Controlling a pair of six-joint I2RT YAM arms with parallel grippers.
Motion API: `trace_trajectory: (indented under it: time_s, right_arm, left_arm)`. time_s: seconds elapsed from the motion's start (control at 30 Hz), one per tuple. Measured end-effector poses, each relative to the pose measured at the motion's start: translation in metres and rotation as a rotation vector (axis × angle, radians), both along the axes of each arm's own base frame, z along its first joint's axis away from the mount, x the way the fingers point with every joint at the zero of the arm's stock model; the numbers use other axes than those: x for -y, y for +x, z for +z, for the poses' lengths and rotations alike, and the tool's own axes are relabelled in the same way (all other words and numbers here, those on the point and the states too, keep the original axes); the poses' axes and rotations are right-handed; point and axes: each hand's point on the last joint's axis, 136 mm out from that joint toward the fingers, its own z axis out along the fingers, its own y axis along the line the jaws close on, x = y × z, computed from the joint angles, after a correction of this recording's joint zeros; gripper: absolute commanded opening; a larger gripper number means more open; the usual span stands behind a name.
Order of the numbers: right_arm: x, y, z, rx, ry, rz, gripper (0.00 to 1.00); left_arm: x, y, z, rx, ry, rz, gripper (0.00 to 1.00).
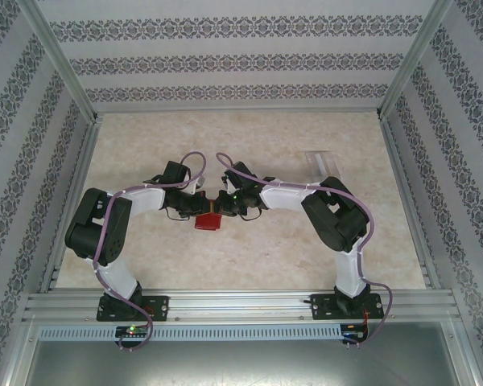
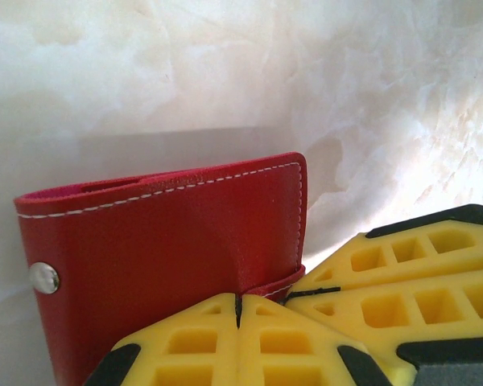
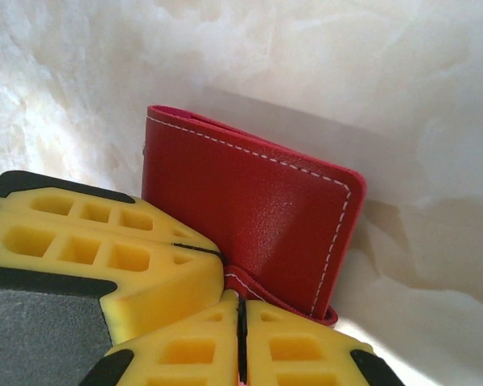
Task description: Put the credit cards into the card holder
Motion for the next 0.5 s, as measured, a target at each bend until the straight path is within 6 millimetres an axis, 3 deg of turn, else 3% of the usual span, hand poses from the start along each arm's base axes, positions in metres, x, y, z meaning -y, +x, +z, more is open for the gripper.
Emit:
trace_trajectory:
  time_s: [0.3,0.5]
  right_arm:
    - [-0.0003,0.0002,0.0016,-0.048,0.019,-0.039,0.08]
    - [0.0013,0.0023,0.0043,-0.114,0.042,-0.097,0.01]
  left_arm:
    - [0.0,0.0,0.0,0.0,0.0,0.0,0.0]
    - [0.0001,0.0,0.0005,0.002,0.0,0.0,0.0]
